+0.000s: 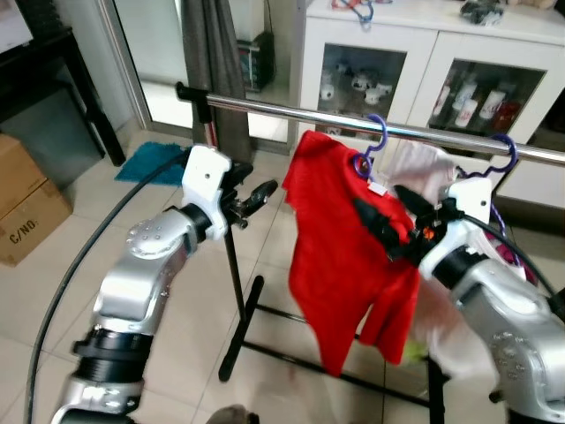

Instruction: Hang hanger

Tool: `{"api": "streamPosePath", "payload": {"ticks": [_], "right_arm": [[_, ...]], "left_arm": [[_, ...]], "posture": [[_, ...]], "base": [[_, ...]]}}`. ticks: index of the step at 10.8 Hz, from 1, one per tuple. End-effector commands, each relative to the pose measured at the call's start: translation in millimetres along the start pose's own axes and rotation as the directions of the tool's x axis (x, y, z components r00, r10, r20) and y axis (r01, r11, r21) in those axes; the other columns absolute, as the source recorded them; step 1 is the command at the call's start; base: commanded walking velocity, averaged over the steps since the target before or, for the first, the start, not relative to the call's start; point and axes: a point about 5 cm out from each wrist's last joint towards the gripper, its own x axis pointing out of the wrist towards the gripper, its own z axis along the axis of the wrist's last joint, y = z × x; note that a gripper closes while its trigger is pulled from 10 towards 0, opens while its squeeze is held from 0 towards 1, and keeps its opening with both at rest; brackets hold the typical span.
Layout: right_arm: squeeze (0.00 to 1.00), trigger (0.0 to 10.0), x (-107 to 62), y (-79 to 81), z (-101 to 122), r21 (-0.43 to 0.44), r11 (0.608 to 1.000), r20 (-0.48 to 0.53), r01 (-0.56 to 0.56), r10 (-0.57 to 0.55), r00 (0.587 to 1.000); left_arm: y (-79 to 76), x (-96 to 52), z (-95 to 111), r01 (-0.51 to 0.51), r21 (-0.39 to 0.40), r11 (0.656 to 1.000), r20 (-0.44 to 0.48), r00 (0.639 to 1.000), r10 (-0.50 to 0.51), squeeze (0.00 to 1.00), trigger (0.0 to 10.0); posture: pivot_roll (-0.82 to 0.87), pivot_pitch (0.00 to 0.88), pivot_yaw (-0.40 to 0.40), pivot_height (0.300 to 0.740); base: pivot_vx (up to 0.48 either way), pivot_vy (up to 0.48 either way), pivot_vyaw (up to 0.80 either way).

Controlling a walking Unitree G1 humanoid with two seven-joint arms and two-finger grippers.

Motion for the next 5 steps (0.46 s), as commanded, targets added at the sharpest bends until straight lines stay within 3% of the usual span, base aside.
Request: {"api": "streamPosePath", "payload": {"ticks": [1, 2, 3, 5], "right_arm": [[1.0, 10.0, 0.6, -6.3, 2.7, -0.02, 0.998, 0.022, 0.057, -0.057, 0.998], [1.0, 10.0, 0.9, -10.8, 4.8, -0.047, 0.994, 0.041, 0.099, -0.097, 0.994], [1.0, 10.0, 1.3, -15.4, 5.7, -0.023, 0.992, 0.049, 0.122, -0.121, 0.991], [1.0, 10.0, 2.5, -19.9, 4.3, -0.015, 0.987, 0.039, 0.163, -0.162, 0.986]], "left_arm": [[2.7, 0.9, 2.4, -0.022, 0.02, 1.0, -0.006, 1.0, 0.022, 0.0, 10.0], [1.9, 1.8, 0.9, -0.019, 0.03, 0.999, -0.015, 1.0, 0.019, 0.0, 10.0], [1.3, 2.2, -1.0, -0.016, 0.029, 0.999, -0.023, 1.0, 0.016, 0.0, 10.0], [-3.1, 1.8, -4.0, 0.023, 0.032, 0.999, -0.043, 0.999, -0.022, 0.0, 10.0]], "posture": [[0.04, 0.0, 0.021, 0.74], [0.03, 0.0, 0.02, 0.74], [0.03, 0.0, 0.019, 0.74], [0.03, 0.0, 0.014, 0.74]], "base": [[0.382, 0.0, 0.8], [0.386, 0.0, 0.6], [0.382, 0.0, 0.0], [0.0, 0.0, 0.0]]}}
